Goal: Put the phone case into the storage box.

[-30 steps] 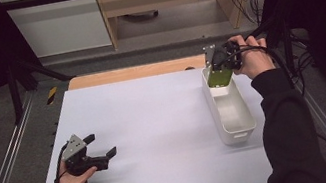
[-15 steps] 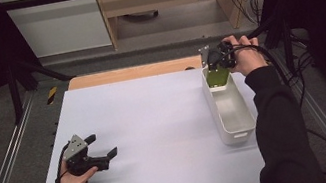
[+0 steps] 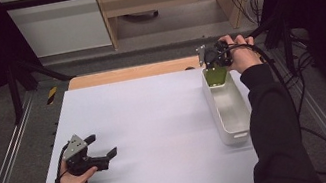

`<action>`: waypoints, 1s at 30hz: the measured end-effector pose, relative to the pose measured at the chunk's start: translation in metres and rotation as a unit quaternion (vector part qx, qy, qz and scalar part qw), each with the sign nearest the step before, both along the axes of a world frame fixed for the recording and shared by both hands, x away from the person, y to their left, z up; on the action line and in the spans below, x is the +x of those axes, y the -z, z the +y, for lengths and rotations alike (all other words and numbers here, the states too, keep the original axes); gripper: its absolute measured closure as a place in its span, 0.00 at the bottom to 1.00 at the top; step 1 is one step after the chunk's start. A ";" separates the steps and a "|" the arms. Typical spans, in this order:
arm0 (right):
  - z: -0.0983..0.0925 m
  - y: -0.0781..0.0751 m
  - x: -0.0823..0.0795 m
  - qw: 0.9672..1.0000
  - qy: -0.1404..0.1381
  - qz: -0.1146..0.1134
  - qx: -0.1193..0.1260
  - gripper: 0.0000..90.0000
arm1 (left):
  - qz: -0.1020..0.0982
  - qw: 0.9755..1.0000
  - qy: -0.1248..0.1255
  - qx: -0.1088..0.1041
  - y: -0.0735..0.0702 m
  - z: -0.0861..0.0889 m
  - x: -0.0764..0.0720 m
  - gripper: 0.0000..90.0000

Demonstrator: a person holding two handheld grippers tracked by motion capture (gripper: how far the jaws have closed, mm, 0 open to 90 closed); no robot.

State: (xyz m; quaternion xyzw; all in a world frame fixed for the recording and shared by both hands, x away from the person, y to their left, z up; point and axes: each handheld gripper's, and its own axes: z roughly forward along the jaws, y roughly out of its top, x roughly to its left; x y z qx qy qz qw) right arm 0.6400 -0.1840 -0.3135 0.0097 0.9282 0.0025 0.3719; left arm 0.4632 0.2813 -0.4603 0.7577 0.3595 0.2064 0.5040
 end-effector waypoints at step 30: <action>-0.001 0.020 0.018 1.000 0.006 0.007 0.004 0.89 | 0.002 1.000 -0.001 0.003 0.001 0.001 0.001 0.01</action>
